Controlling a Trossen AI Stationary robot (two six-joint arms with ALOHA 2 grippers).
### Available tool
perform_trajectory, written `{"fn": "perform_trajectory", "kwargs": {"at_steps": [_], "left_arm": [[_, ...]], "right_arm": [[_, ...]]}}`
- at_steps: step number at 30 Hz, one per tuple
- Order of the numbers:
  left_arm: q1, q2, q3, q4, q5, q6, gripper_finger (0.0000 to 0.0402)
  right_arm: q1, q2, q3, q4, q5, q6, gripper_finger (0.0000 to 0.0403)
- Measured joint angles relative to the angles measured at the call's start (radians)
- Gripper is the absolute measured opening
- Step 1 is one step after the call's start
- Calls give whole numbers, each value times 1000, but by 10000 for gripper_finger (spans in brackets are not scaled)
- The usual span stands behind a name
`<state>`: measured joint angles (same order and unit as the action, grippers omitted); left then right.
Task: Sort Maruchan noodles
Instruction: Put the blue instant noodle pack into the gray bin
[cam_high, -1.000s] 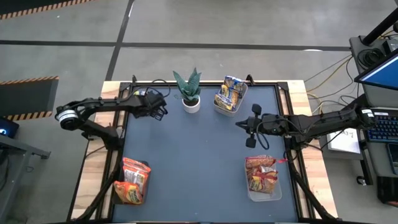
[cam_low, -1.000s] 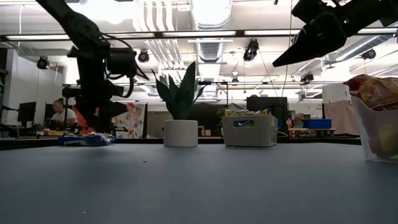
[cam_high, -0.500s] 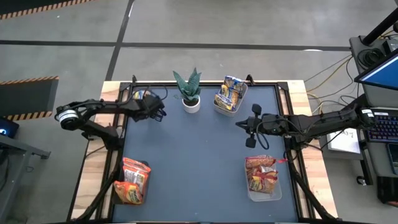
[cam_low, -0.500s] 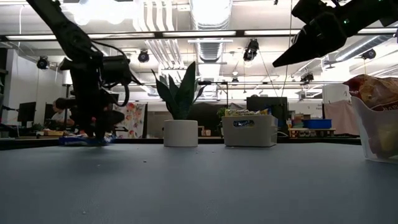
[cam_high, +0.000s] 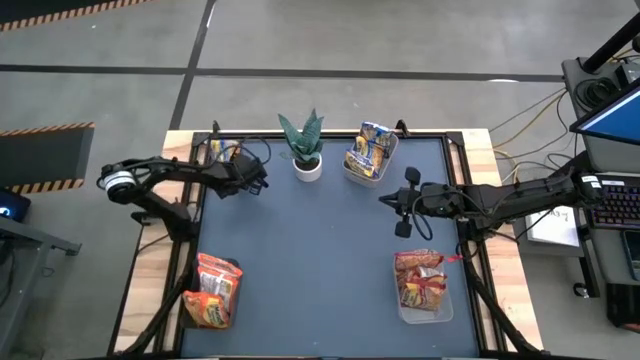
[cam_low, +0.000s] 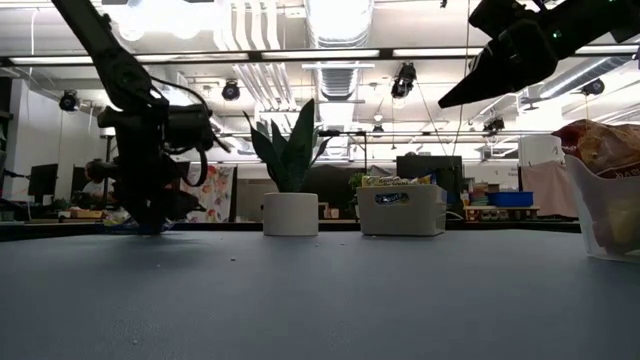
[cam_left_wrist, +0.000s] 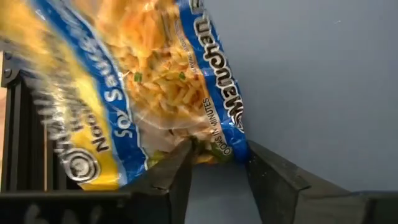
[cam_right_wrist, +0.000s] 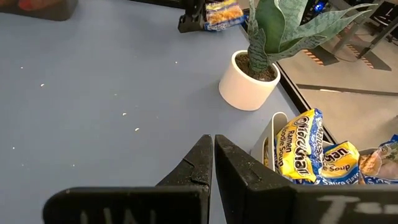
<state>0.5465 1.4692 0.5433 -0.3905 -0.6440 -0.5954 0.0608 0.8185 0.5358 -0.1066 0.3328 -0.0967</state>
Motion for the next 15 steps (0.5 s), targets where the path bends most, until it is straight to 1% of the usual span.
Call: {"fn": "perform_trajectory", "kwargs": {"at_steps": [6, 11, 13, 15], "left_arm": [[-2, 56, 3, 9, -20, -56, 73], [-10, 48, 4, 5, -19, -72, 16], [-11, 41, 10, -8, -4, -72, 6], [-16, 39, 23, -28, 10, -79, 7]], "right_arm": [[0, 0, 0, 0, 0, 0, 9], [0, 0, 0, 0, 0, 0, 9], [0, 0, 0, 0, 0, 0, 9], [0, 0, 0, 0, 0, 0, 9]]}}
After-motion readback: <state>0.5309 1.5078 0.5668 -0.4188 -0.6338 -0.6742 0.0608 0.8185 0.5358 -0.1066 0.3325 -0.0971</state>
